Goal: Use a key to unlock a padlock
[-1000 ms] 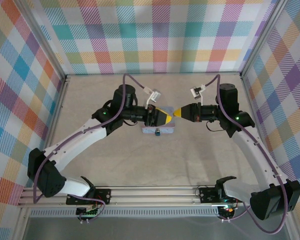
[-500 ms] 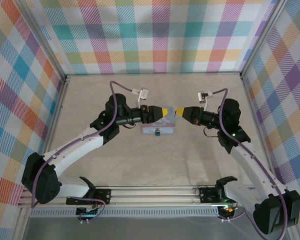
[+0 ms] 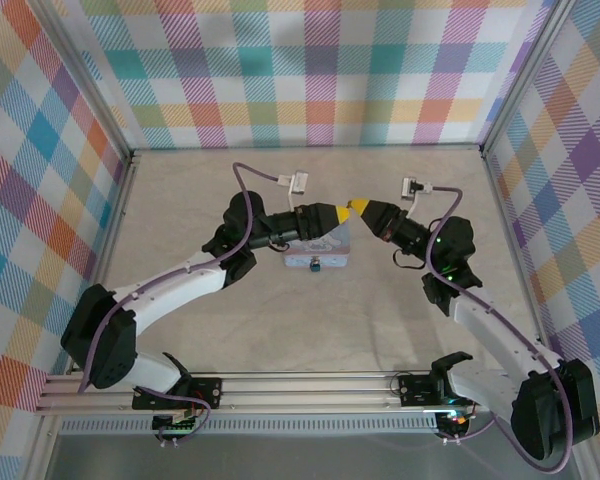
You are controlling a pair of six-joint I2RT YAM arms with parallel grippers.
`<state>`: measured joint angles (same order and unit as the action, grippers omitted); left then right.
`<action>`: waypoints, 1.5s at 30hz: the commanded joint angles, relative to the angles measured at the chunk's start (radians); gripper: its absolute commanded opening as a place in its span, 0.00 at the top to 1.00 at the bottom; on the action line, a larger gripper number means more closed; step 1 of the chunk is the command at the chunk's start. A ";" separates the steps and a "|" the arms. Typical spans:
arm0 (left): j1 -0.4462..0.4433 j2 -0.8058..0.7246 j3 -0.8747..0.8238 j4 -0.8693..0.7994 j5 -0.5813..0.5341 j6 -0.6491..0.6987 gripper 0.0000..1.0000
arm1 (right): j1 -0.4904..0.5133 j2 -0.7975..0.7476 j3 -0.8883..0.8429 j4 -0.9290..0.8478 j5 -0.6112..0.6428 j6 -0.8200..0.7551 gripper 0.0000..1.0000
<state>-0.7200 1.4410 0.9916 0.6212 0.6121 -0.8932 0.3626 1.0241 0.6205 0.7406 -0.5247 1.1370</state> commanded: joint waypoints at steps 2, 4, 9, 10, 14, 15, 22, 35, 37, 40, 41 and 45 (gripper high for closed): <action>-0.012 0.012 0.030 0.112 0.028 -0.033 0.39 | 0.012 0.029 -0.016 0.146 0.028 0.052 1.00; -0.011 0.012 0.034 0.112 0.029 -0.032 0.42 | 0.012 0.033 -0.017 0.147 0.029 0.053 1.00; -0.011 0.006 0.037 0.098 0.033 -0.021 0.54 | 0.015 0.030 -0.027 0.158 0.042 0.059 1.00; -0.012 0.003 0.037 0.090 0.030 -0.015 0.55 | 0.015 0.030 -0.029 0.159 0.040 0.061 1.00; -0.012 -0.007 0.037 0.070 0.028 0.007 0.63 | 0.015 0.024 -0.041 0.161 0.040 0.070 1.00; -0.012 -0.007 0.040 0.069 0.030 0.010 0.66 | 0.015 0.022 -0.044 0.160 0.041 0.070 1.00; -0.006 -0.008 0.051 0.019 0.021 0.039 0.58 | 0.015 0.014 -0.059 0.211 0.026 0.103 1.00; -0.002 -0.005 0.031 0.009 0.018 0.039 0.44 | 0.015 -0.023 -0.051 0.201 0.031 0.097 1.00; -0.001 -0.005 0.032 0.011 0.014 0.039 0.44 | 0.015 -0.022 -0.059 0.206 0.029 0.107 1.00; 0.005 -0.008 0.036 0.024 0.011 0.039 0.45 | 0.015 -0.016 -0.072 0.219 0.019 0.123 1.00; 0.005 -0.007 0.039 0.028 0.013 0.039 0.46 | 0.015 -0.012 -0.075 0.225 0.014 0.128 1.00; 0.005 0.000 0.058 0.033 0.020 0.039 0.48 | 0.015 -0.004 -0.077 0.240 0.005 0.139 1.00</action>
<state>-0.7223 1.4517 1.0084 0.6277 0.6266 -0.8707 0.3737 1.0195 0.5495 0.9039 -0.4961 1.2575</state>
